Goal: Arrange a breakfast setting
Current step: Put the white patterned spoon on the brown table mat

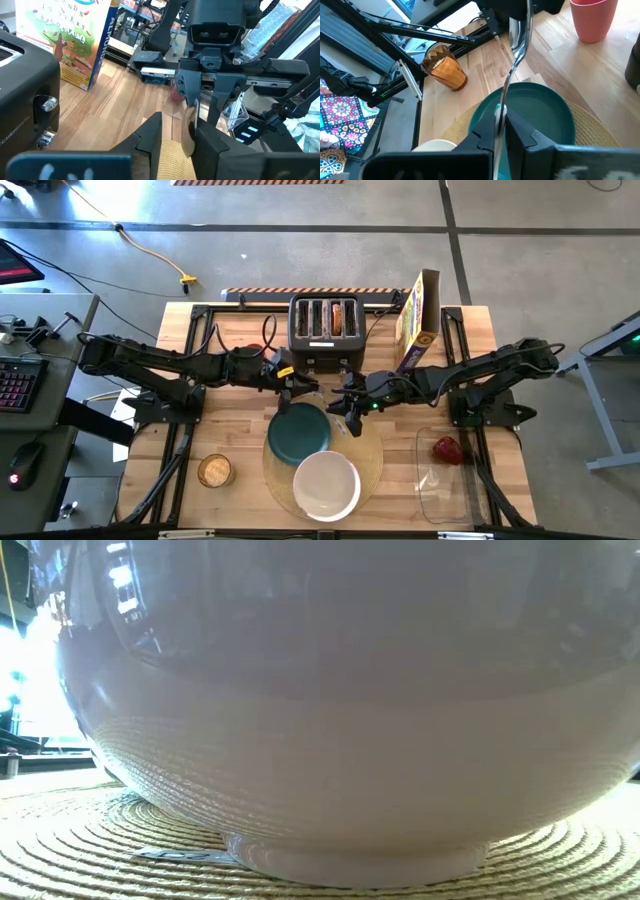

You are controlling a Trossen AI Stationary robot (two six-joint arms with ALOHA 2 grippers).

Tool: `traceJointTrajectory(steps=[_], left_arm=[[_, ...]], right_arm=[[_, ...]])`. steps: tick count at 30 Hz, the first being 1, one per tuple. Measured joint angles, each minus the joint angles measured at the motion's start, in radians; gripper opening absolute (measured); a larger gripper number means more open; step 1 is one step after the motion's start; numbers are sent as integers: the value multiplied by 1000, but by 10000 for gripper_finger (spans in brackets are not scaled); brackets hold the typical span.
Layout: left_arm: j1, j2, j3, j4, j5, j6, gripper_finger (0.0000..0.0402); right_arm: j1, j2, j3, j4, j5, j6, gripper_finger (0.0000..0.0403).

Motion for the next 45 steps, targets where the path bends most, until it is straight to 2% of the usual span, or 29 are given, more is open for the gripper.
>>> traceJointTrajectory(steps=[7,18,28,37,45], left_arm=[[0,0,0,62,-1,-1,109],[0,0,0,82,33,-11,113],[-1,0,0,109,33,-27,113],[-1,0,-1,188,34,-2,113],[-1,-1,0,180,34,-2,113]], right_arm=[[0,0,0,-1,-1,-3,0],[1,-14,0,-27,-1,0,0],[3,-131,0,-105,21,-29,0],[4,-236,0,-300,129,-38,0],[37,-354,0,-442,231,-51,0]])
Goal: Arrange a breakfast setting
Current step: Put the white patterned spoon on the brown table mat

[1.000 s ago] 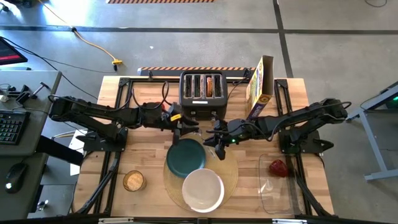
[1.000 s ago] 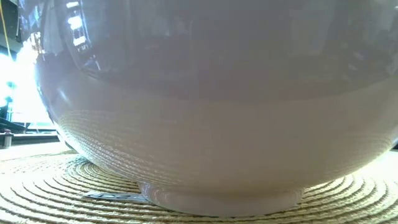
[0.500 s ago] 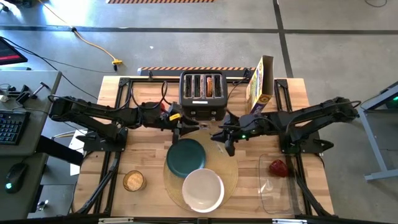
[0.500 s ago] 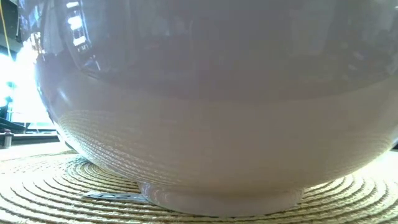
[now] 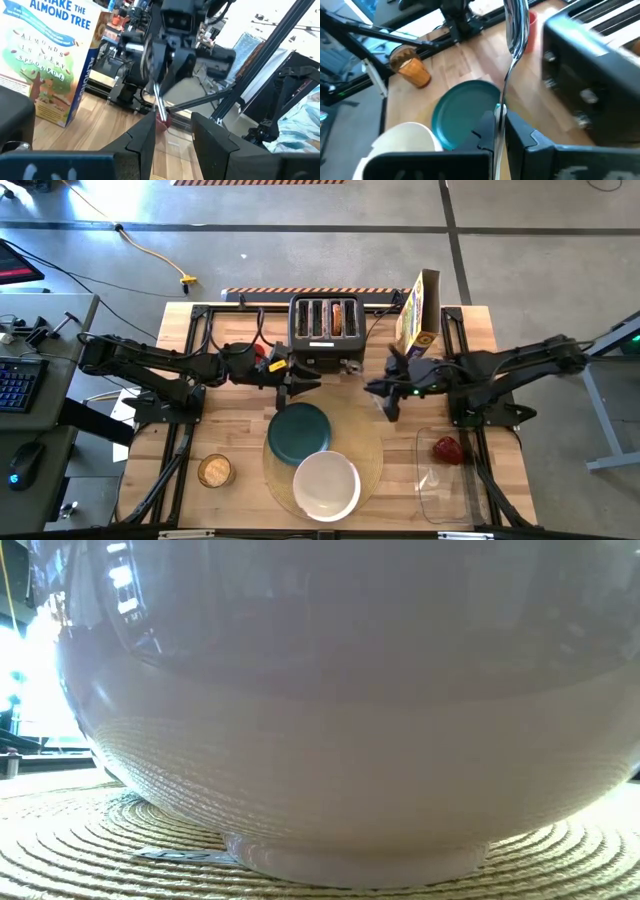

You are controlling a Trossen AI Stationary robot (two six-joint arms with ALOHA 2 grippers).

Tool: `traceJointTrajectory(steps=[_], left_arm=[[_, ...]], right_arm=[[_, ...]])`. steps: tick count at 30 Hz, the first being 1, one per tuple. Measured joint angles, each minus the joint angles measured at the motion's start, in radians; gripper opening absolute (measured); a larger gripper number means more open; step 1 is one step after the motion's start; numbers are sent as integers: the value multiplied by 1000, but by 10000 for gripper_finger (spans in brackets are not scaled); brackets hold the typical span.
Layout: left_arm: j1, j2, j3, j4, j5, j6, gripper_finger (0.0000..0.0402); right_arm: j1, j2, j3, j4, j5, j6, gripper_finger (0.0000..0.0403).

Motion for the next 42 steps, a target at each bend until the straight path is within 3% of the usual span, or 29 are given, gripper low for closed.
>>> traceJointTrajectory(steps=[9,16,22,33,42], left_arm=[[0,0,0,-1,0,-6,113],[0,0,0,-1,0,-9,113],[0,0,0,-1,0,-9,113],[0,0,0,-1,-6,-8,113],[0,0,0,-3,-8,-8,113]], right_arm=[[51,-202,-39,-78,129,-116,0],[57,-401,-231,9,147,-57,0],[57,-503,-404,154,97,21,0],[57,-513,-604,426,86,152,0],[98,-449,-624,462,174,276,0]])
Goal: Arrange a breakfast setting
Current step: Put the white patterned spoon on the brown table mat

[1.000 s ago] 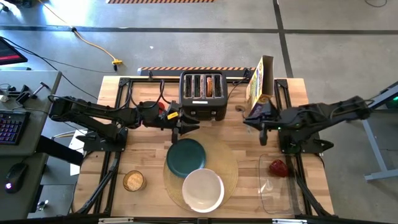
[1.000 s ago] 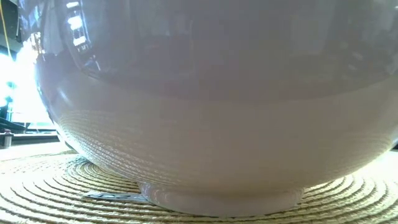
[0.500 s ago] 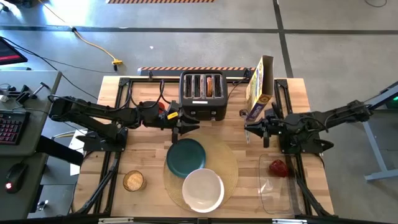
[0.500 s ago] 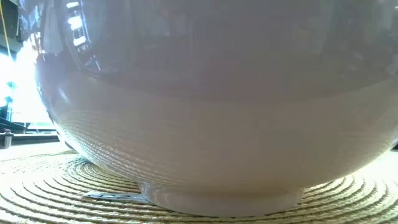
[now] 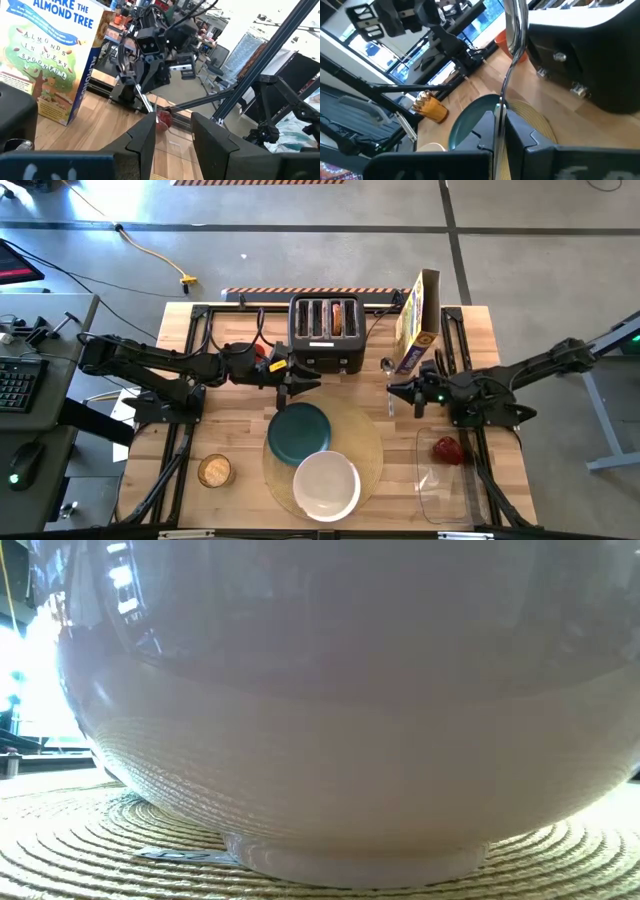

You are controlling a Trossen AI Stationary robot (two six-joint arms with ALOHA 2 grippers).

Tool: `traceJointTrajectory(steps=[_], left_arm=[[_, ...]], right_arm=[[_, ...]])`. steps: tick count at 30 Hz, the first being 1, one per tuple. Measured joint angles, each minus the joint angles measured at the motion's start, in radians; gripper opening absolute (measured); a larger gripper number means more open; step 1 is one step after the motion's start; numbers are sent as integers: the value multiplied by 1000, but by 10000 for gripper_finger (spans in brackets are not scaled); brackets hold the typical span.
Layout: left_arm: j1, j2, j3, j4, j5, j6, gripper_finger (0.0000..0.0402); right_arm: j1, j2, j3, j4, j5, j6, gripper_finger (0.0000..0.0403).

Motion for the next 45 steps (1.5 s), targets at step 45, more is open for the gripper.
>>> traceJointTrajectory(steps=[45], left_arm=[[0,0,0,-8,0,2,113]], right_arm=[[274,631,0,452,302,568,0]])
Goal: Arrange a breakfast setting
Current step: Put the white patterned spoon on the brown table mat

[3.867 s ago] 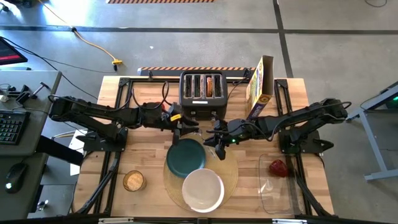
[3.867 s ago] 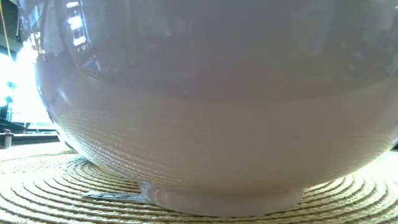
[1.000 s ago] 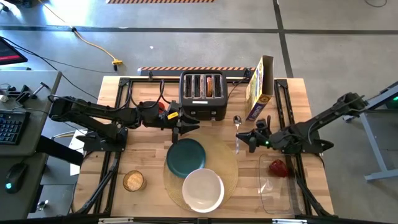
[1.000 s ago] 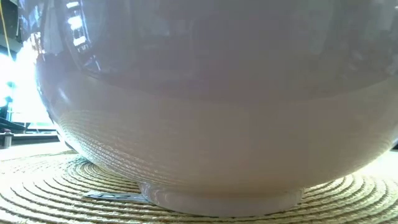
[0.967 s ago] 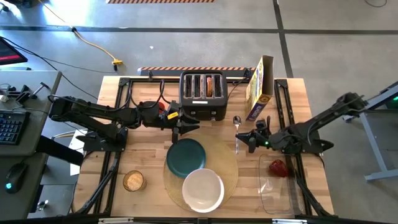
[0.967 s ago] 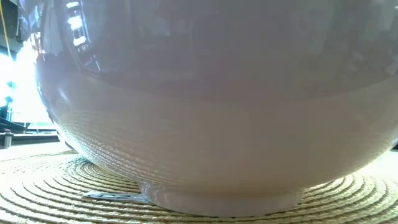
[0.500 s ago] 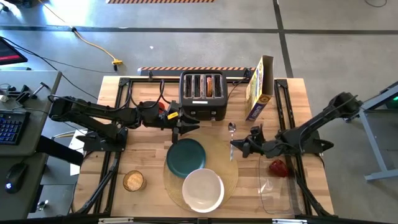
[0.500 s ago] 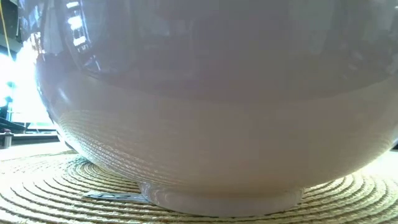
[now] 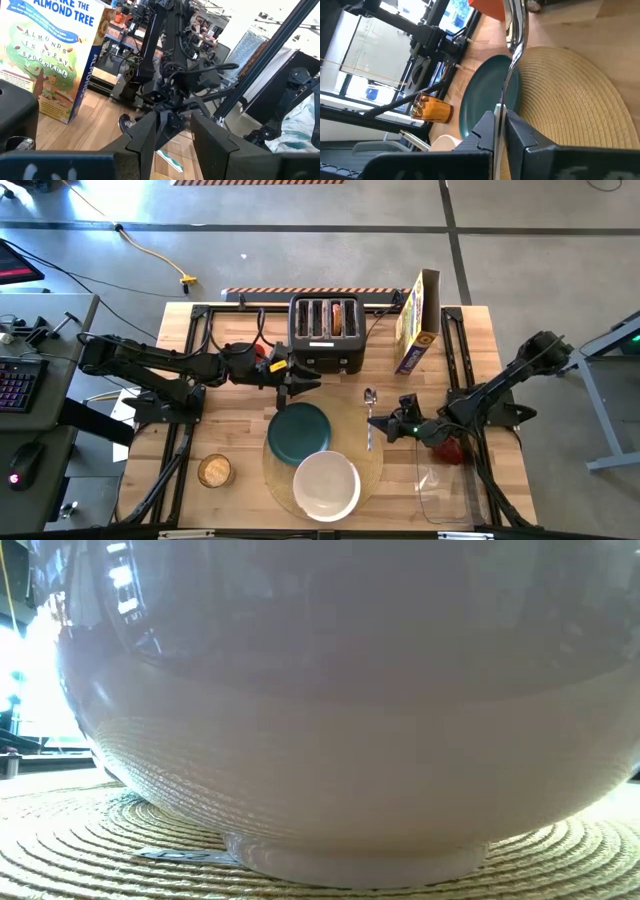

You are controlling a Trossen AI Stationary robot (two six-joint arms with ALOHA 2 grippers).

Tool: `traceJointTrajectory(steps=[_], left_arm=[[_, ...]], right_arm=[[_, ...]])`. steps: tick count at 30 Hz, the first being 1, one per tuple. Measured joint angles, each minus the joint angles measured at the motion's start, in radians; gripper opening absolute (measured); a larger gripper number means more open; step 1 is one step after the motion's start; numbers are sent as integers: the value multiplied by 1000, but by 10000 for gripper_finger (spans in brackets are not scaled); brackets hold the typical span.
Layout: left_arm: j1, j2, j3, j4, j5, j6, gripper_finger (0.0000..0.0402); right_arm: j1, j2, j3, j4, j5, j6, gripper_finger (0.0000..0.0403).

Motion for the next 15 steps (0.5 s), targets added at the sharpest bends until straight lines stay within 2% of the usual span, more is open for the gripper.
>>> traceJointTrajectory(steps=[15], left_arm=[[0,0,0,-3,0,0,113]], right_arm=[[49,191,1,194,0,125,0]])
